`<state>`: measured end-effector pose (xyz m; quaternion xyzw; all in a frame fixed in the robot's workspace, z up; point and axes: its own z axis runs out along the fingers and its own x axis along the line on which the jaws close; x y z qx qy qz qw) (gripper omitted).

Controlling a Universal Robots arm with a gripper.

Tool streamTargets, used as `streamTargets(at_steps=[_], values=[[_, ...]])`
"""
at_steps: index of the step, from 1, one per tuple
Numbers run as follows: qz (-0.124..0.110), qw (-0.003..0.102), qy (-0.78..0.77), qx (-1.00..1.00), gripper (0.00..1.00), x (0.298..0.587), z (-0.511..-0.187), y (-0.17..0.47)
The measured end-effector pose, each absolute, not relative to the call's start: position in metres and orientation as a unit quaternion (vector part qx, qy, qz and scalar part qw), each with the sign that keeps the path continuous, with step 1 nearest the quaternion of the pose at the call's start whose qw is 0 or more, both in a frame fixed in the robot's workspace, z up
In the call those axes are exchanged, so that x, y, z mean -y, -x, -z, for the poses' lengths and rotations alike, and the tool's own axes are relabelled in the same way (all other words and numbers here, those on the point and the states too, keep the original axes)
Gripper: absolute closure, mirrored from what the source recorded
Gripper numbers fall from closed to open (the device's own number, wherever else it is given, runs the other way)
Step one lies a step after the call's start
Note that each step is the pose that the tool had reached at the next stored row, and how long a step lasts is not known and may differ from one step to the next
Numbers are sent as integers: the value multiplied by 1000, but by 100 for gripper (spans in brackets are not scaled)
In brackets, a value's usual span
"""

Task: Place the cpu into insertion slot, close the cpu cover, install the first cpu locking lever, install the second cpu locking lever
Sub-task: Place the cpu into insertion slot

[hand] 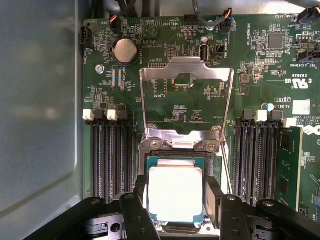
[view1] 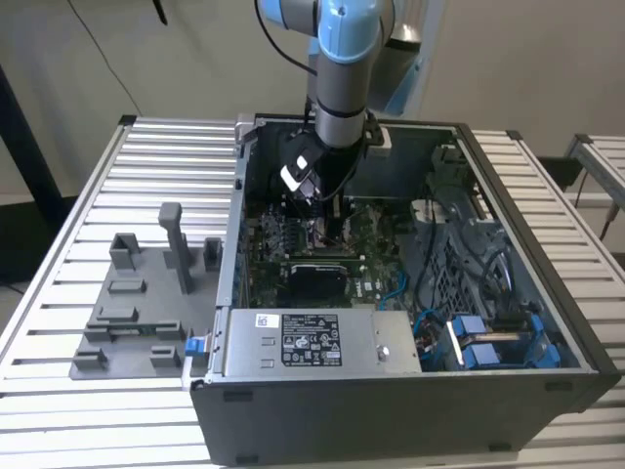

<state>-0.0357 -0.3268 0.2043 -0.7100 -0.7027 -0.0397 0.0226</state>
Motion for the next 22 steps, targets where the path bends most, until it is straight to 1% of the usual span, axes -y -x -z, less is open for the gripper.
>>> streamTargets(at_steps=[22], values=[[41, 22, 711, 702, 45, 333, -202, 38]])
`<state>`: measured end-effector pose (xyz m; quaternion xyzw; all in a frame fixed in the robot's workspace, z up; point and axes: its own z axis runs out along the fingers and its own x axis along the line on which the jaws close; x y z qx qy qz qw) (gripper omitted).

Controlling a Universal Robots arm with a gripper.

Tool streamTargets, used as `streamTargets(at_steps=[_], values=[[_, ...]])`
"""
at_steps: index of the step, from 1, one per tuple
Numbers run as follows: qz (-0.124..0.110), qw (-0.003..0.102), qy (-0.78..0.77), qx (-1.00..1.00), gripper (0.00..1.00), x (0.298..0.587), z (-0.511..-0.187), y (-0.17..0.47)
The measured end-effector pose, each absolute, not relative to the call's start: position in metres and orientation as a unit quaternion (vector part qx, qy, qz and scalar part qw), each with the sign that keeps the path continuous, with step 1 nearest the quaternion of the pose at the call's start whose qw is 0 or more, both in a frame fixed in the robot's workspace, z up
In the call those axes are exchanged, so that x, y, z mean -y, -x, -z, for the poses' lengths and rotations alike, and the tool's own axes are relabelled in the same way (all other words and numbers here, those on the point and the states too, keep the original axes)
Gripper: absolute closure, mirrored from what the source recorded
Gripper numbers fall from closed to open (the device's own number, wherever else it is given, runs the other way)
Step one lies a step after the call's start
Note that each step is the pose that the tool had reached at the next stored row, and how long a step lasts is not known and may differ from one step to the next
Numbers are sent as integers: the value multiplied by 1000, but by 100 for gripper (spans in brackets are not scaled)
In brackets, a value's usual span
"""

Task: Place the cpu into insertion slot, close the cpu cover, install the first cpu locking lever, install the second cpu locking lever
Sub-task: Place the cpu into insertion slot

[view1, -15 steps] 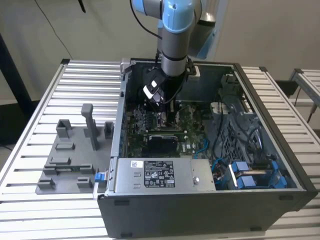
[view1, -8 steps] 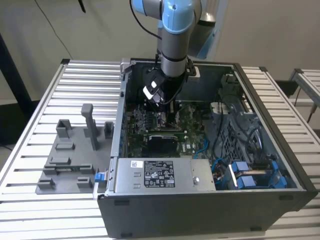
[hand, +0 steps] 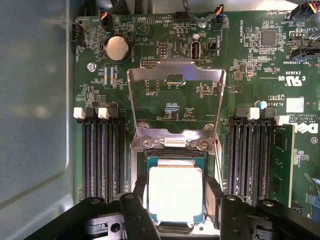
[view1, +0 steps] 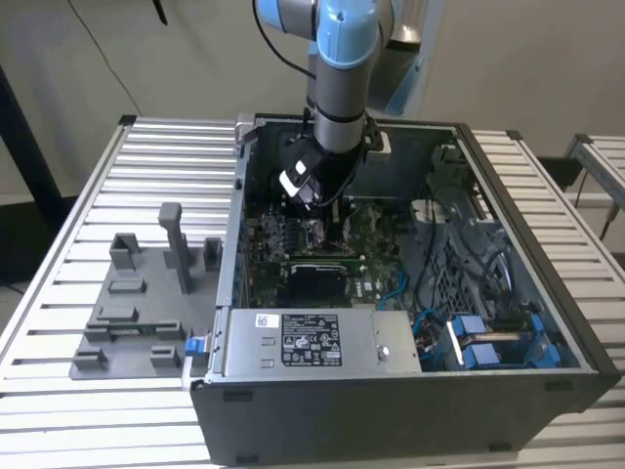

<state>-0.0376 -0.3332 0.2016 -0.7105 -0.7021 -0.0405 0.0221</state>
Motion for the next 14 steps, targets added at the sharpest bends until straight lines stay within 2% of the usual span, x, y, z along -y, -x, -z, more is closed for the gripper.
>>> streamTargets(at_steps=[14], values=[[41, 21, 710, 702, 45, 333, -198, 38]])
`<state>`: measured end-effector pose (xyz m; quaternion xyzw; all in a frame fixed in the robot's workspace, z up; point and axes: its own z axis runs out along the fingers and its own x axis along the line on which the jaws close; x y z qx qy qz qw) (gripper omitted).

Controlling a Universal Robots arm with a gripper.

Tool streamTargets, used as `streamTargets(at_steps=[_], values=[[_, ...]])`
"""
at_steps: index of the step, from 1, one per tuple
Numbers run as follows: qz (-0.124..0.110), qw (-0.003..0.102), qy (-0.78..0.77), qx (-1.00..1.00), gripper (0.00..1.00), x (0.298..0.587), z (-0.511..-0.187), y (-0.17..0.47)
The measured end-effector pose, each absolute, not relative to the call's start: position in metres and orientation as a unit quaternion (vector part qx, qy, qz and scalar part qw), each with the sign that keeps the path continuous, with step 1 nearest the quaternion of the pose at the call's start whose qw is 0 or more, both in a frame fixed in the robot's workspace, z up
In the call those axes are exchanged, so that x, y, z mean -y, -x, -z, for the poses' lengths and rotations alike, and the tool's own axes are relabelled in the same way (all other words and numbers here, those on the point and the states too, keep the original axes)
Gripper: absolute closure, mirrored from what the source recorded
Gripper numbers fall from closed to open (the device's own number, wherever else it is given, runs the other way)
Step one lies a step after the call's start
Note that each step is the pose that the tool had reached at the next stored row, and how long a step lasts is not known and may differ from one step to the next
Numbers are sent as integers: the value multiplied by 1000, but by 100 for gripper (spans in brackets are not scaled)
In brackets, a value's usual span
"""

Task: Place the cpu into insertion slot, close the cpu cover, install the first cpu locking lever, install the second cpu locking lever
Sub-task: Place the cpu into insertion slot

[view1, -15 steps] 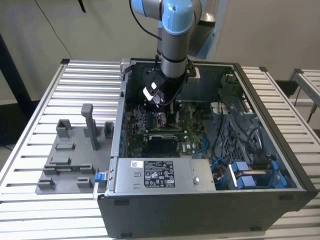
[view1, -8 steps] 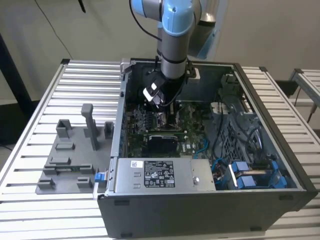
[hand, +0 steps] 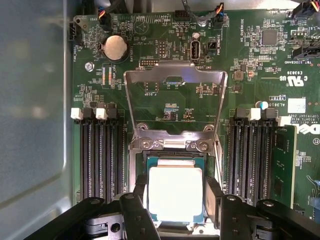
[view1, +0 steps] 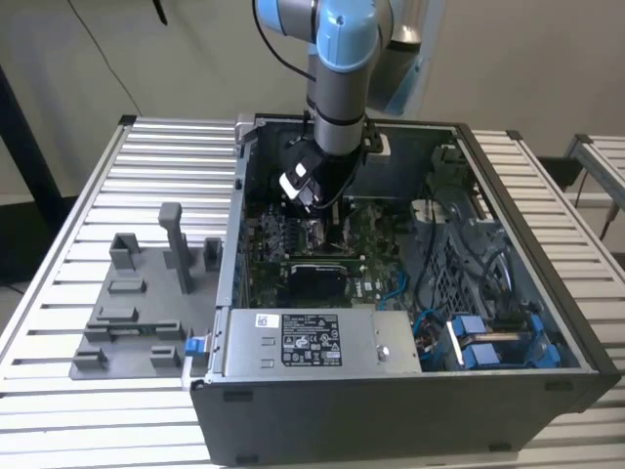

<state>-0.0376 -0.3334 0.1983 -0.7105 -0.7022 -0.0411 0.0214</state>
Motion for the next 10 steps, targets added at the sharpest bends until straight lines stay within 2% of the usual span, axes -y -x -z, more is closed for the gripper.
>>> streamTargets(at_steps=[10], values=[[41, 21, 710, 702, 45, 333, -197, 38]])
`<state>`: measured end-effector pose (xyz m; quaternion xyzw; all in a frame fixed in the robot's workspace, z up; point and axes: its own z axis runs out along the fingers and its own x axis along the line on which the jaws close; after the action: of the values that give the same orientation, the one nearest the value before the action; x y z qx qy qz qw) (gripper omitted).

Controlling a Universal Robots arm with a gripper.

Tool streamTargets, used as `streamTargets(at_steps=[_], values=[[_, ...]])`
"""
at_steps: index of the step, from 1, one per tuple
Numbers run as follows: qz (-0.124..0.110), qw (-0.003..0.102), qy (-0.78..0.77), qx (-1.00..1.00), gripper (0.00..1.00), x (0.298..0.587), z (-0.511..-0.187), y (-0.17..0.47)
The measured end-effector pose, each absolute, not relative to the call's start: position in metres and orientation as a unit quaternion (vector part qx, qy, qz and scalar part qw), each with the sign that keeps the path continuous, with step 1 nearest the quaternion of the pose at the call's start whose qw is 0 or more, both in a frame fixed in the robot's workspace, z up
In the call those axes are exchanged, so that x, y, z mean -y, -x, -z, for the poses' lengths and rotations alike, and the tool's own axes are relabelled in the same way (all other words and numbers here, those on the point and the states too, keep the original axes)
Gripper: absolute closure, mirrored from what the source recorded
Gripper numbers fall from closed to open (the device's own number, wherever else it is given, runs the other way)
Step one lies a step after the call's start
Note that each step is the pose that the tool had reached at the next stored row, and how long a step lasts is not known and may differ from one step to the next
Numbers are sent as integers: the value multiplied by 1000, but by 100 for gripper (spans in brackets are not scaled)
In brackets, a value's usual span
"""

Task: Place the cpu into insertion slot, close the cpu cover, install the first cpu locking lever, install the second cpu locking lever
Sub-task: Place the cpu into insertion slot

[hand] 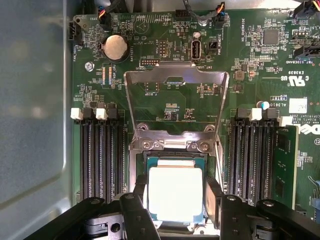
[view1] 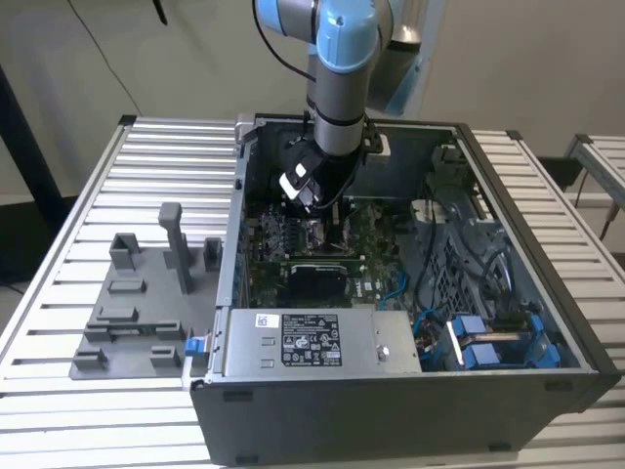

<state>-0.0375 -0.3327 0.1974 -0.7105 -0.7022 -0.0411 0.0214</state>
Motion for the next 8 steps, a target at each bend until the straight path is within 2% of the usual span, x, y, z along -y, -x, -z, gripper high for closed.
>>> streamTargets(at_steps=[8], values=[[41, 21, 711, 702, 45, 332, -196, 38]])
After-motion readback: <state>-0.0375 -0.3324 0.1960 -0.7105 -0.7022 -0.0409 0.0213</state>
